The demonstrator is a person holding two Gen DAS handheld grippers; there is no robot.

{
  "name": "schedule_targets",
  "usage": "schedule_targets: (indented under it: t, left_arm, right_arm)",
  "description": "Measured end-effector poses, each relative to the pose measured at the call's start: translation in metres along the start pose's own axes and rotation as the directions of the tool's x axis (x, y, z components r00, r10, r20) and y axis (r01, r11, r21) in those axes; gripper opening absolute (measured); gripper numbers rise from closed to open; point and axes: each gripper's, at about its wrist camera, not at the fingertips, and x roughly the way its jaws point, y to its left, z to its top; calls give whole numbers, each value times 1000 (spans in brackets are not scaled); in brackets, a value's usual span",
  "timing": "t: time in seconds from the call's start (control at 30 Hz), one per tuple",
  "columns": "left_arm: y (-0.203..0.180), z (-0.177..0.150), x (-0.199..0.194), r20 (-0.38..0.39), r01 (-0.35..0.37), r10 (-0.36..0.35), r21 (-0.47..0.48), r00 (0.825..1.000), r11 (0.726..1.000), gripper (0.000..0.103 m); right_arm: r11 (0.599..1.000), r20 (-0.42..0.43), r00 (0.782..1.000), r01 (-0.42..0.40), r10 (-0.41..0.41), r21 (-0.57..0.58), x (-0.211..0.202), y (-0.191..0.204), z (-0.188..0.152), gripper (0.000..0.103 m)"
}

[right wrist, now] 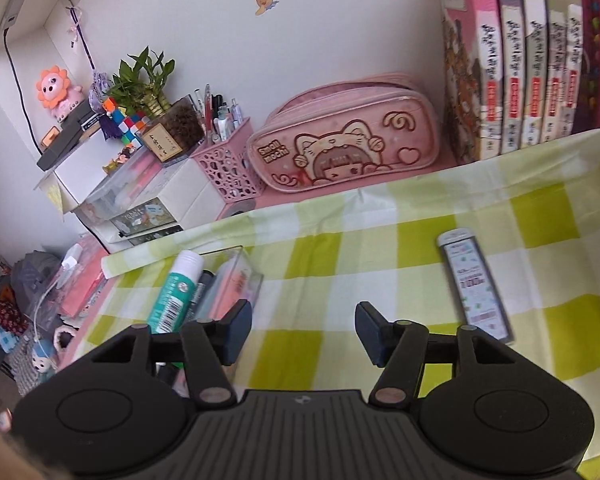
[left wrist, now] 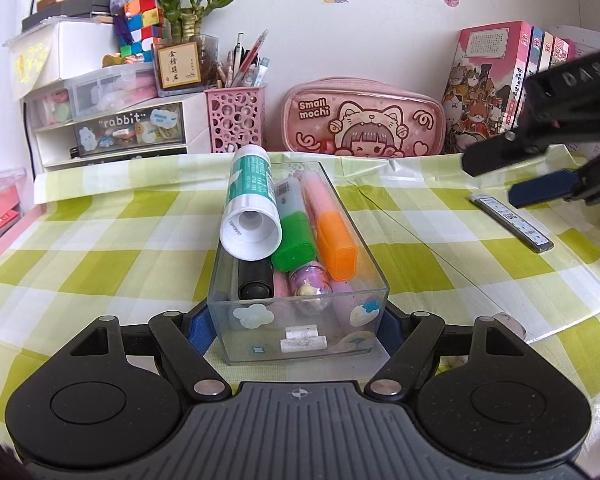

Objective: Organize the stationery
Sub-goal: 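Withdraw the right tool and close it on the pencil-lead case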

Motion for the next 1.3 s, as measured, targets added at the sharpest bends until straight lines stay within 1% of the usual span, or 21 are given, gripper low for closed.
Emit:
schedule_targets:
  t: [0.1,0.2,0.27,0.37,0.43,0.57,0.67,0.8,0.97,1.07,1.2,1.3]
  left_arm:
    - [0,0,0,0,1,-1,0,1000,1000,75]
    - [1,0,0,1,-1,1,1,1000,1000,75]
    - [1,0,-1,4,-4,4,3,1000,1000,75]
    - [1,-1,-1,9,-12,12,12,1000,1000,75]
    - [1,-1,-2,9,-13,12,12,1000,1000,75]
    - [1,-1,-1,9,-12,12,12,1000,1000,75]
    - [1,-1,-1,9,-12,12,11,1000,1000,75]
    - [1,-1,-2,8,-9,9,9,1000,1000,75]
    - [1,-1,-2,8,-10,10,9,1000,1000,75]
    - [1,-2,-2,8,-9,9,9,1000,1000,75]
    - [1,-2,-2,8,-9,9,9,1000,1000,75]
    - [1,-2,-2,7,-9,9,9,1000,1000,75]
  right_arm:
    - [999,31,999,40,-39,-31,-14,-12,-16,68]
    - [992,53,996,80,-75,-95,-26,-16,-38,72]
    - [980,60,994,104,-95,-171,-32,-13,-54,76]
    - [956,70,992,119,-104,-266,-34,-5,-73,80]
    - [948,69,992,119,-104,-296,-34,-1,-81,81]
    - [923,42,998,68,-57,-378,-31,11,-93,81]
    - [913,53,997,71,-54,-401,-26,10,-91,82]
    - [921,63,986,169,-157,-350,-15,-13,-76,83]
    - [914,74,967,254,-243,-315,2,-31,-53,83]
    - [921,75,964,264,-254,-285,10,-39,-43,82]
    - [918,87,961,275,-261,-285,16,-40,-38,81]
    - [915,96,962,274,-257,-295,17,-38,-38,75]
